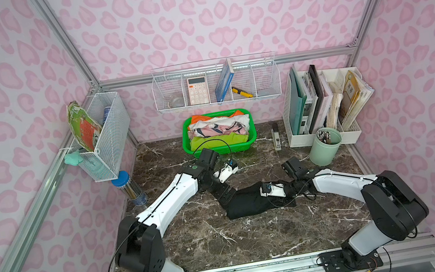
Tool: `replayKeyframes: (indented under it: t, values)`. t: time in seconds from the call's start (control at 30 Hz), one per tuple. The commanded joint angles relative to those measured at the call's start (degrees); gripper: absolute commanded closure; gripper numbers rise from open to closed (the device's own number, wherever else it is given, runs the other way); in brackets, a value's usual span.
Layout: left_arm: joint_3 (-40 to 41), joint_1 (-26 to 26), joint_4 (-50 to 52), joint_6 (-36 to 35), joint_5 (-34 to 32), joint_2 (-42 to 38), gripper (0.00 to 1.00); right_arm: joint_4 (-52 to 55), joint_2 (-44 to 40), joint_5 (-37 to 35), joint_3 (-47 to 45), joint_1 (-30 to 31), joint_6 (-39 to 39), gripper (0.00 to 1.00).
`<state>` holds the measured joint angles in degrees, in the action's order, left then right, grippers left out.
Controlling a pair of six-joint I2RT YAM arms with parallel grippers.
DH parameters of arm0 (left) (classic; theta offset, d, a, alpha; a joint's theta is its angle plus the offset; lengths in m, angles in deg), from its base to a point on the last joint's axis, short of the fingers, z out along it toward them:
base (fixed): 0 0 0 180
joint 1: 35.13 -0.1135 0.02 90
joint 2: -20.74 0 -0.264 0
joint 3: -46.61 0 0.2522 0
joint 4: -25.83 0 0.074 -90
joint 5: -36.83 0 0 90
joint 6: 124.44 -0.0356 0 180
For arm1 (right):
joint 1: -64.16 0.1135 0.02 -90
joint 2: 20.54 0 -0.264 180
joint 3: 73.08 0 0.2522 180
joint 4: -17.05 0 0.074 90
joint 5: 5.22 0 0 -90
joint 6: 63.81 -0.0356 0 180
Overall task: Roll up the shorts
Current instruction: Roll the shorts at the center of the board.
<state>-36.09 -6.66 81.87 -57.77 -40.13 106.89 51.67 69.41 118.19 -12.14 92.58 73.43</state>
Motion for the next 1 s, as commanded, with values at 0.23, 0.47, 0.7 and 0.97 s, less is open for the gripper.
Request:
replayKeyframes:
  t: [0.23, 0.47, 0.7, 0.97]
  values:
    - [9.7, 10.1, -17.4, -10.4, -14.5, -12.1, 0.01, 21.4, 16.3, 6.7, 18.1, -3.2, -7.8, 1.00]
    - [19.3, 20.7, -27.4, -21.2, -25.2, -7.9, 0.01, 25.0, 21.5, 10.9, 23.2, -4.5, -10.3, 1.00]
    - [18.5, 21.8, -32.6, -19.1, -24.7, -0.6, 0.01, 25.1, 22.9, 12.5, 23.7, -4.8, -10.1, 1.00]
    - [17.6, 19.2, -35.1, -17.5, -24.8, 8.6, 0.04, 23.4, 22.1, 12.2, 22.8, -4.9, -10.3, 1.00]
